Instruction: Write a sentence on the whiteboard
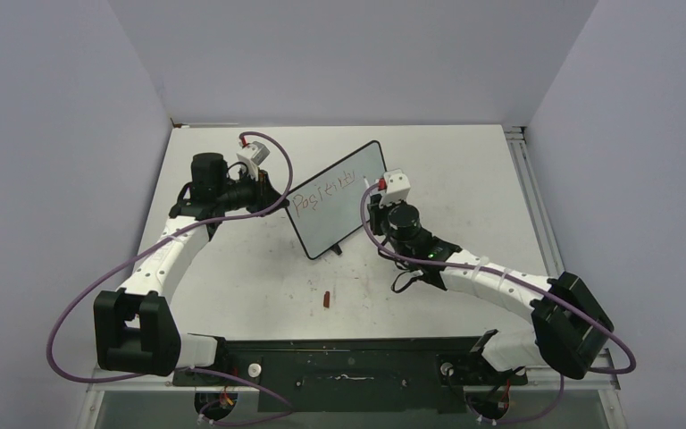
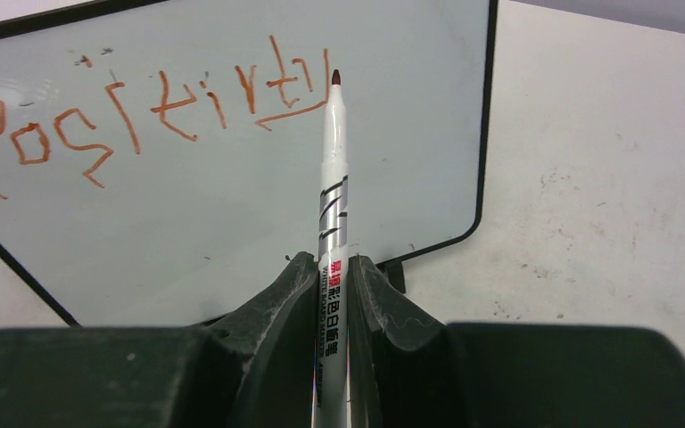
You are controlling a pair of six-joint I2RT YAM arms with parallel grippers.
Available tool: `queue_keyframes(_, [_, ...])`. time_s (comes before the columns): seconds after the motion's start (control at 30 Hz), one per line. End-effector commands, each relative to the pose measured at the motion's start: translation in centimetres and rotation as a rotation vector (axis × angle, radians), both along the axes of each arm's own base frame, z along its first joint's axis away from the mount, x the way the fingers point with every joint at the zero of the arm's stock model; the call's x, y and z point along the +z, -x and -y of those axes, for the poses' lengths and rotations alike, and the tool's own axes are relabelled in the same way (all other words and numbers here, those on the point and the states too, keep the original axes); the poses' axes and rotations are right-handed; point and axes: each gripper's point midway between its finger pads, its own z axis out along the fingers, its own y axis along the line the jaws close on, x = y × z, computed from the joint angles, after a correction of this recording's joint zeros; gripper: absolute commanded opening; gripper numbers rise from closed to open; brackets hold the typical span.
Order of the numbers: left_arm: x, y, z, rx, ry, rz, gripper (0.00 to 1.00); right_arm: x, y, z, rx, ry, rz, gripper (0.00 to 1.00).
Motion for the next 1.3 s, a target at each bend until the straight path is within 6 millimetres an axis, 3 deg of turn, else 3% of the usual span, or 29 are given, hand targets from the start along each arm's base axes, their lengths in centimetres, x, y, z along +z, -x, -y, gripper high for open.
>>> queue_keyframes(0.0, [3.0,-0.6,0.0,-0.006,0.012,0.115,0.00,0.8,-0.8,2.0,-0.027,0.013,0.020,0.05])
queue_keyframes(0.2, [2.8,-0.6,0.0,-0.005,0.011,0.110,0.00,1.1,-2.4,2.4,-0.003,-0.009,0.022,0.05])
queue_keyframes(0.77, [2.7,-0.8,0.0,-0.009,0.009,0.108,0.00,0.4,-5.5,0.1,0.068,-0.008,0.004,0.05])
queue_keyframes(1.27, [2.7,-0.8,0.0,-0.007,0.009,0.107,0.00,-0.3,-7.9,0.7,0.026,-0.003,-0.009,0.05])
